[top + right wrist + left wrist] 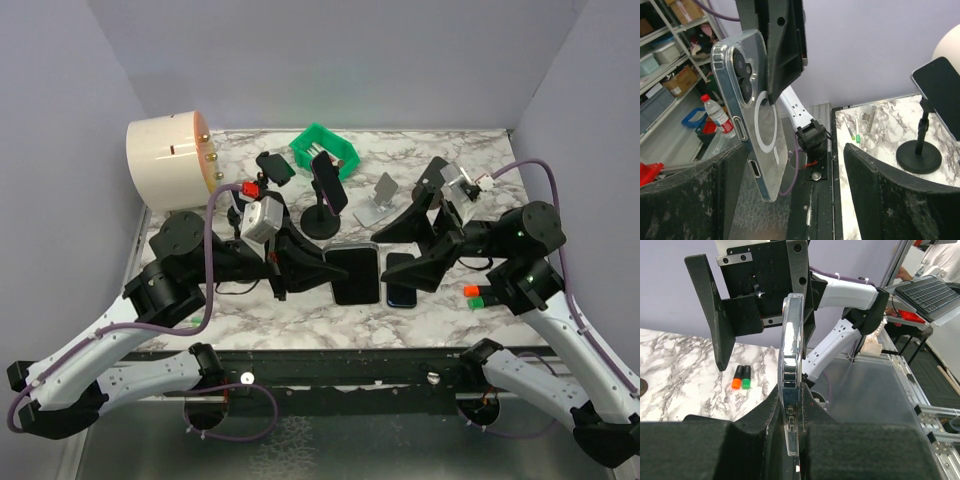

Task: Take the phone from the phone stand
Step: Place the phone at the center of the board.

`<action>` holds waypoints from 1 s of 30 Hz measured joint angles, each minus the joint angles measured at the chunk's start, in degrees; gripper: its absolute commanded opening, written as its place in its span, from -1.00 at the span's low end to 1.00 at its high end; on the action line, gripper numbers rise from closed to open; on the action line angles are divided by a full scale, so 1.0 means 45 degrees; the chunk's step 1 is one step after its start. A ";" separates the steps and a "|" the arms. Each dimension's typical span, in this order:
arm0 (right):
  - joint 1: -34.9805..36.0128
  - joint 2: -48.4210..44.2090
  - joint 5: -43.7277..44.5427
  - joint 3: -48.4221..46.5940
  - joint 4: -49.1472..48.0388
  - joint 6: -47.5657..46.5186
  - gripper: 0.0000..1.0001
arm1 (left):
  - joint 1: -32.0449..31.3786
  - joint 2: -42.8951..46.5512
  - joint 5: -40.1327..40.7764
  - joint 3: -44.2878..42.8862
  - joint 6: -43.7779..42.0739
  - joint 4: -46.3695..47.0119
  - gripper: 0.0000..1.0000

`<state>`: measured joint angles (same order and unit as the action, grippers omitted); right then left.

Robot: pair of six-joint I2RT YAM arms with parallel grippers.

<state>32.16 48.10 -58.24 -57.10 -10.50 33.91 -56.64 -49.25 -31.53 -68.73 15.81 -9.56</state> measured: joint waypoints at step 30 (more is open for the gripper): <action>0.0515 0.0141 -0.0272 0.0112 -0.0058 -0.0092 0.14 | 0.0000 -0.0389 0.0257 0.0316 0.0073 0.0515 -1.00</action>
<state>34.48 48.73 -59.46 -56.60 -10.76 33.50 -56.64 -51.00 -30.37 -67.31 16.14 -7.25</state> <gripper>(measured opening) 0.554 0.113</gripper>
